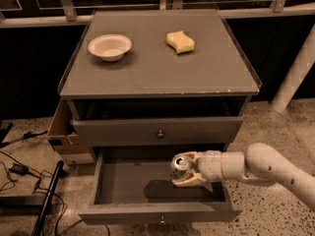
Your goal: Place 7up can into middle drawer
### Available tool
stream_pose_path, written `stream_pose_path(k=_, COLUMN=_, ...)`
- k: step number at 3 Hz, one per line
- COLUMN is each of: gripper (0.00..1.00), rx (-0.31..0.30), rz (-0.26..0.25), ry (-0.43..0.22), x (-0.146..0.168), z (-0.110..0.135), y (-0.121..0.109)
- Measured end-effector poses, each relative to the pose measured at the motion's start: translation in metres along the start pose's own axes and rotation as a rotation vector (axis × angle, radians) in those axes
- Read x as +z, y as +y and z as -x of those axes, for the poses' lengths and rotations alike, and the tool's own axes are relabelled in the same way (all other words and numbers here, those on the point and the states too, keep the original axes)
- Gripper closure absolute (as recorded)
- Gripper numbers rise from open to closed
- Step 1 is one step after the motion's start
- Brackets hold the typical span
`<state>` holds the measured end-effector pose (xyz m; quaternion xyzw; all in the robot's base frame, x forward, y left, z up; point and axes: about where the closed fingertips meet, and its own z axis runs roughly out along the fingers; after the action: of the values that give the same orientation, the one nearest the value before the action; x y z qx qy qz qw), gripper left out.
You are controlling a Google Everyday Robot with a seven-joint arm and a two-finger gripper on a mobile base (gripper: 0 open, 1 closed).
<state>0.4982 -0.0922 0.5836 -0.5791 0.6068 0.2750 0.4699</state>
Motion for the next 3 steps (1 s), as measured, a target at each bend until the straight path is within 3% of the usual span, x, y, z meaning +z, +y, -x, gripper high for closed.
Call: stream_pose_path(k=3, gripper=1.00, rx=-0.055, rz=0.033, ry=-0.067, x=0.082, z=-0.072, y=-0.002)
